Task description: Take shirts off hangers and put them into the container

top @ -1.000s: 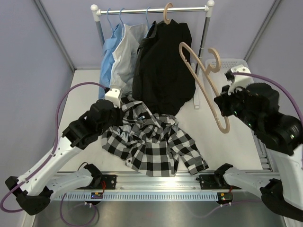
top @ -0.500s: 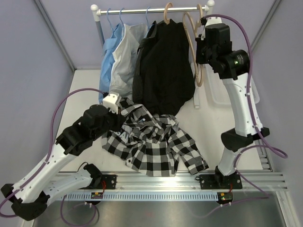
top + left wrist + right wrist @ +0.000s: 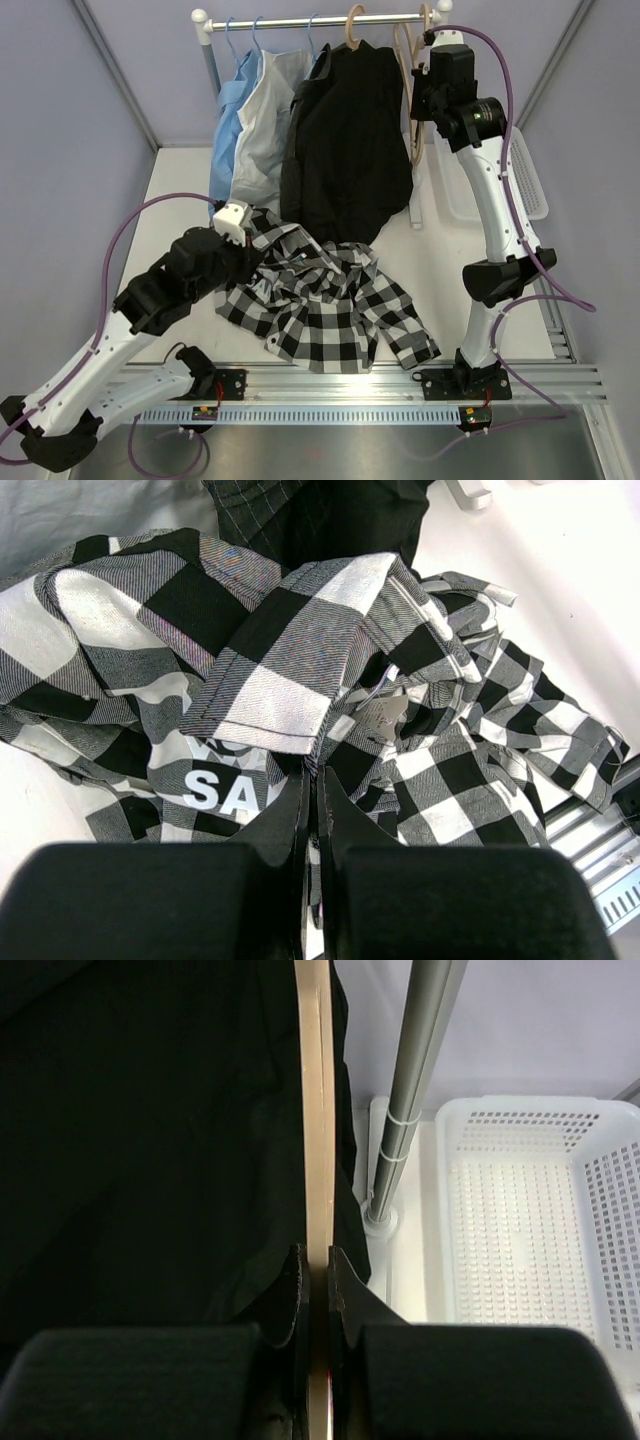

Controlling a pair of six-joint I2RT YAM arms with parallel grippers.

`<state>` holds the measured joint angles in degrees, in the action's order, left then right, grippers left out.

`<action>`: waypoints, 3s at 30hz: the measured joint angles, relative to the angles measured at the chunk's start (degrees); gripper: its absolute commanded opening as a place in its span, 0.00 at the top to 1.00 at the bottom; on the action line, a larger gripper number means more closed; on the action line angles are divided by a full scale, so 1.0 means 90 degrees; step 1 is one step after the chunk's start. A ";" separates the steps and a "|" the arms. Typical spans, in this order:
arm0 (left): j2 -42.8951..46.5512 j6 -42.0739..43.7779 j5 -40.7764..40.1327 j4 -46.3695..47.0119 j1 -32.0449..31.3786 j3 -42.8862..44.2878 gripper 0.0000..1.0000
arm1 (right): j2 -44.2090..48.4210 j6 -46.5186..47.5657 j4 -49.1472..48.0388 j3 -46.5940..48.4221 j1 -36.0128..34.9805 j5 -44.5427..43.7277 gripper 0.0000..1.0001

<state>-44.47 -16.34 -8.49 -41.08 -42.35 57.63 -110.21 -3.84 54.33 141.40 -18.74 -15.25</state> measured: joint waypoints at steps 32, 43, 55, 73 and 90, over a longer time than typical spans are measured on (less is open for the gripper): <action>0.0306 -0.0126 0.0770 0.0002 0.0000 0.0061 1.00 | 0.0498 -0.0138 -0.0568 -0.1049 0.0109 0.0301 0.94; 0.0304 -0.0119 0.0933 0.0000 0.0000 0.0100 1.00 | 0.0306 -0.0056 0.0143 -0.0274 0.0126 0.0279 0.34; -0.0199 -0.0172 0.1406 0.0029 -0.0352 0.0466 1.00 | 0.2977 0.0265 -0.0437 -0.3315 0.0126 0.1200 0.01; -0.1936 -0.0471 0.1149 0.0865 -0.1438 0.0991 0.01 | 0.5865 0.0457 -0.1484 -0.8012 -0.1086 0.3422 0.01; 0.0126 -0.0687 -0.1491 0.0032 -0.0469 0.1137 0.01 | 0.2208 -0.1525 -0.3888 -0.8405 -0.4342 0.1496 0.01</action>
<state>-43.33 -22.52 -21.91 -40.80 -46.57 67.85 -90.35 -17.56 19.33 65.76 -57.82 -1.78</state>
